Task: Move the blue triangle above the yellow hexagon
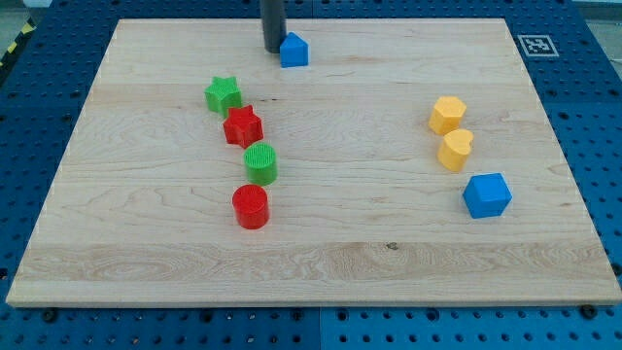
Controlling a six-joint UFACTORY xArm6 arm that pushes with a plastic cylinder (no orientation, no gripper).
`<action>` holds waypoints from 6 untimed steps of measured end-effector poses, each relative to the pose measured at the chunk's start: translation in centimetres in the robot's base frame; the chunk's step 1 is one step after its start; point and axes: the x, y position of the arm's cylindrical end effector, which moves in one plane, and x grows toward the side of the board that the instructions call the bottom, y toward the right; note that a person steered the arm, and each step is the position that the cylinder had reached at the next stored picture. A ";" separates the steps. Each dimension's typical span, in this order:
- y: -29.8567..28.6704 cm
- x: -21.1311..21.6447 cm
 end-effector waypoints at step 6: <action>7.9 10.5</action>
